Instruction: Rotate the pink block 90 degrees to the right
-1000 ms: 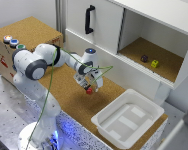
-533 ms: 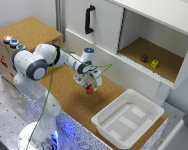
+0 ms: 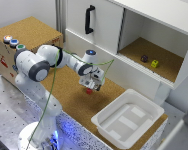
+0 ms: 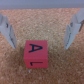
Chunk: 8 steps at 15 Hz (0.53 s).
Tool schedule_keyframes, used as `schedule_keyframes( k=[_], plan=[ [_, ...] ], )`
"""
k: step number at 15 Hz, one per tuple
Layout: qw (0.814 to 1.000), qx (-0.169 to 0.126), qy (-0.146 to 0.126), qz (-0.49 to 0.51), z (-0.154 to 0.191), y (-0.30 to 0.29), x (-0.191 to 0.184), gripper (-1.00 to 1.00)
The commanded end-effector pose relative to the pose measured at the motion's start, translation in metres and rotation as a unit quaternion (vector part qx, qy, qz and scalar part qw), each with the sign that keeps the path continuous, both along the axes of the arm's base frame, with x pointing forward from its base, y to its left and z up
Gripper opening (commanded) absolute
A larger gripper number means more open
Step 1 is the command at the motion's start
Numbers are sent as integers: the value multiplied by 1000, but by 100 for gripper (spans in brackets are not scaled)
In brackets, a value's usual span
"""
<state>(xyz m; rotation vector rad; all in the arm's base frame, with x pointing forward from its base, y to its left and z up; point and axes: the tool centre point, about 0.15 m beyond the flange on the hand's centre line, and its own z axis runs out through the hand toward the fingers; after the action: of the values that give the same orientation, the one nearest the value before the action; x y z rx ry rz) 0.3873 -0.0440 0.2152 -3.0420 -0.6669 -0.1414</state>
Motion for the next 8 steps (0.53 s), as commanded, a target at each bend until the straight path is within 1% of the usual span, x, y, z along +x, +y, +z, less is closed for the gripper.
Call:
schedule_keyframes(
  k=[1,2,3,4,7,8],
  plan=[
    [998,0,5,64,-17,18,-8,100],
    [998,-10,-3,55,-17,20,-9,100],
    [998,-25,-16,47,-16,21,-10,-100],
    [999,-27,-20,41,-14,21,-10,-100],
    [997,-56,-33,35,-11,23,-18,-100],
    [997,-59,-33,32,-11,23,-22,-100]
  ],
)
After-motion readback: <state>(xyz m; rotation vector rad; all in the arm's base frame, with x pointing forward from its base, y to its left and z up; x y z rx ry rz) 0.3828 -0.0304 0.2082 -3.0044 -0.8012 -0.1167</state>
